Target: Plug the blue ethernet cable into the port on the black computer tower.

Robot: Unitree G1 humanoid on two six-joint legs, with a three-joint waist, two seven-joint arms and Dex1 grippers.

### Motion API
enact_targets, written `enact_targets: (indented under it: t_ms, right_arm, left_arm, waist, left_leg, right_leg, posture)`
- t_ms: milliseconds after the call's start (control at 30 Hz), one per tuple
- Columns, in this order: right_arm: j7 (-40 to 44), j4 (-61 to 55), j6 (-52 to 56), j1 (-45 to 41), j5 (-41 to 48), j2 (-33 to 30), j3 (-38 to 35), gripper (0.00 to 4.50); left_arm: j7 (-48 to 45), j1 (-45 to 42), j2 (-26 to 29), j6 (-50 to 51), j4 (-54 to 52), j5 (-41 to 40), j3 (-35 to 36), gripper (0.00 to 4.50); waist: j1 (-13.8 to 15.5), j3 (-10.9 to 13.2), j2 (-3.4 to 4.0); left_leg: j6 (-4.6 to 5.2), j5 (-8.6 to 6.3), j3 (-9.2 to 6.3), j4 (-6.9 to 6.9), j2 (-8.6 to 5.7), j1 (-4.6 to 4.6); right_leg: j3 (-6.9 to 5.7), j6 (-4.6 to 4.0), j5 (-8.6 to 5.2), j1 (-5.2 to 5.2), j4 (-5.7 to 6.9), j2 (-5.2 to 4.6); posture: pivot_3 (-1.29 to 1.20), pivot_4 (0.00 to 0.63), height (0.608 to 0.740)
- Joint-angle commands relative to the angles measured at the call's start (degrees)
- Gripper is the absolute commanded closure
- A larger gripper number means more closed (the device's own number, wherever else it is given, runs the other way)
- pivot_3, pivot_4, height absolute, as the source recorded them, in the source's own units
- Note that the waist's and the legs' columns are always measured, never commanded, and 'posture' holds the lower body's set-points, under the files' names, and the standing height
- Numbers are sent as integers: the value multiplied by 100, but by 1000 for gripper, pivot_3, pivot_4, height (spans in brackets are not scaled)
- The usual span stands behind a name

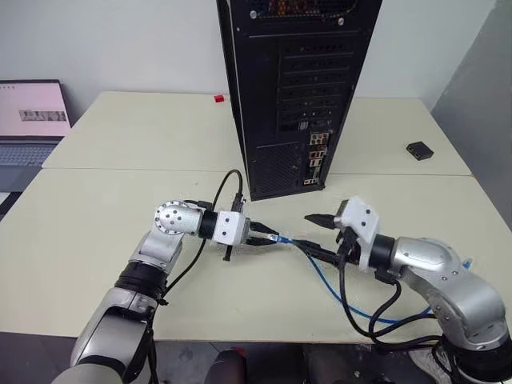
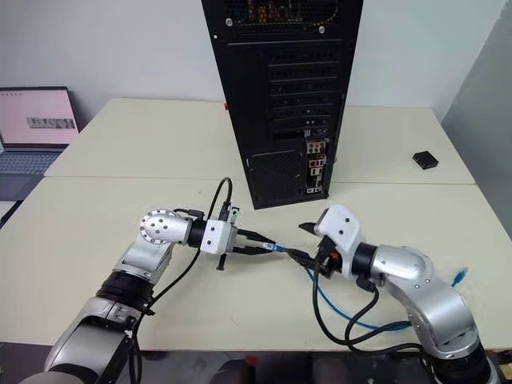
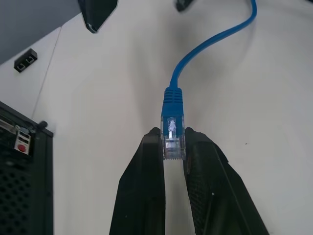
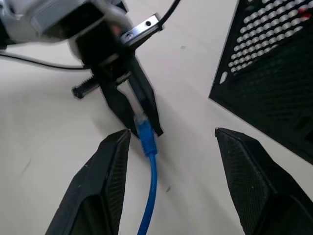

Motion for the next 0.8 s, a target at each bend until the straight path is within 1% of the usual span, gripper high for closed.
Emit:
enact_targets:
  t_ms: [33,100,167,333,567,700,800]
  right_arm:
    - [189,45,-315,19,579,99,-461,1563]
    - [222,132,-315,-62,752,109,-491,1563]
    - [384,351,-242,-186,988,68,-469,1563]
    - [669,1100,-346,-652,923,-72,-114,1563]
    - [859,1615,-244,-1047,1019,-117,155,1563]
    - [841,1684,114,-1161,1417,15,112,1563]
    - [612,1787,250,-1187,1529,198,92,1563]
  left_arm:
    - [723,-199,-119,-1551,343,341,226,4219]
    - [1034,-257,-126,-2081,554,452,264,4219]
    - [1463,-298,-118,-2580,697,741,354,4219]
    - [2273,-339,-30,-3228,840,1246,443,4219]
    - [3159,-432,160,-3502,934,1907,447,4219]
    - [3637,-444,284,-3570,924,2257,489,4219]
    - [3952,-478,344,-3563,927,2519,459,4219]
  waist:
    - [4,0,0]
    - [9,0,0]
    - [1,0,0]
    - [-8,0,0]
    - [-1,0,0]
    - [-1,0,0]
    - [-1,0,0]
  left_leg:
    - [0,0,0,0,0,0]
    - [0,0,1,0,-1,-1]
    - [0,0,2,0,-2,-1]
    - [1,1,4,0,-2,5]
    - [1,1,2,-1,-2,1]
    - [1,1,1,-1,-2,2]
    - [1,1,-1,-1,-1,2]
  right_leg:
    - [-1,0,0,0,0,0]
    - [1,1,1,0,-2,-2]
    - [1,3,2,1,-3,-3]
    - [2,2,5,1,2,-2]
    - [-2,3,6,1,0,-4]
    - [-3,3,6,1,2,-4]
    - [-6,3,6,1,4,-4]
  posture:
    - [0,150,740]
    - [0,150,740]
    - [0,150,740]
    - [0,150,740]
    - [0,150,740]
    - [0,150,740]
    - [0,150,740]
